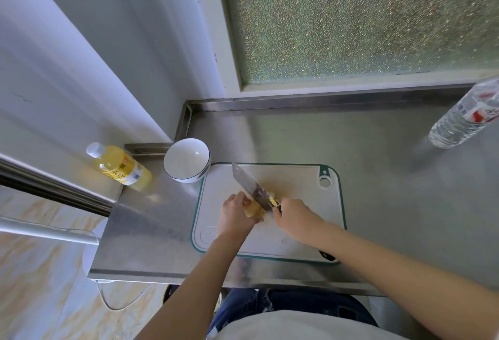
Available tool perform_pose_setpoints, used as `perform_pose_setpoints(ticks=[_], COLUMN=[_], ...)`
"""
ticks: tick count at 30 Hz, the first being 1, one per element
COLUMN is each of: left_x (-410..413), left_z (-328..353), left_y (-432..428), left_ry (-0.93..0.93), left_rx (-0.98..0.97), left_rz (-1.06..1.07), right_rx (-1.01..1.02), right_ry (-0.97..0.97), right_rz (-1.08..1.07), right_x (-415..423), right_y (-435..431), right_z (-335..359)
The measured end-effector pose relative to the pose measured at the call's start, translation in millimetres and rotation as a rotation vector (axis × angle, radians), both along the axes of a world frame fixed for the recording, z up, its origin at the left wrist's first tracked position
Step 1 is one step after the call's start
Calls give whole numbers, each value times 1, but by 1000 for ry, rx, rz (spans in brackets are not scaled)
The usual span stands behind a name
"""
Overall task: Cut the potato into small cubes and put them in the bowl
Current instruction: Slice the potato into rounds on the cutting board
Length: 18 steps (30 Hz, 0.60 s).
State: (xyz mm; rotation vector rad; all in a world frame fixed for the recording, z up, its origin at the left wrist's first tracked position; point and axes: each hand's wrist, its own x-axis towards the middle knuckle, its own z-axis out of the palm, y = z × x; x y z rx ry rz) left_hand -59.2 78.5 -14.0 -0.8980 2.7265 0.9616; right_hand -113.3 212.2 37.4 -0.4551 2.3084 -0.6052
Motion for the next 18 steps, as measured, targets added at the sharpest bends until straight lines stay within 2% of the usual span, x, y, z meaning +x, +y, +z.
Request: perform_pose_setpoints(ticks=[9,18], left_x=[0,1], left_z=[-1,3], left_y=[3,2], left_ry=[19,-4], left_rx=[-15,-2], left_rz=[32,30], right_rx=[29,38], right_ry=[-63,-93], right_rz=[-36,22], right_x=[-10,4], right_y=[-24,8], right_z=[1,5])
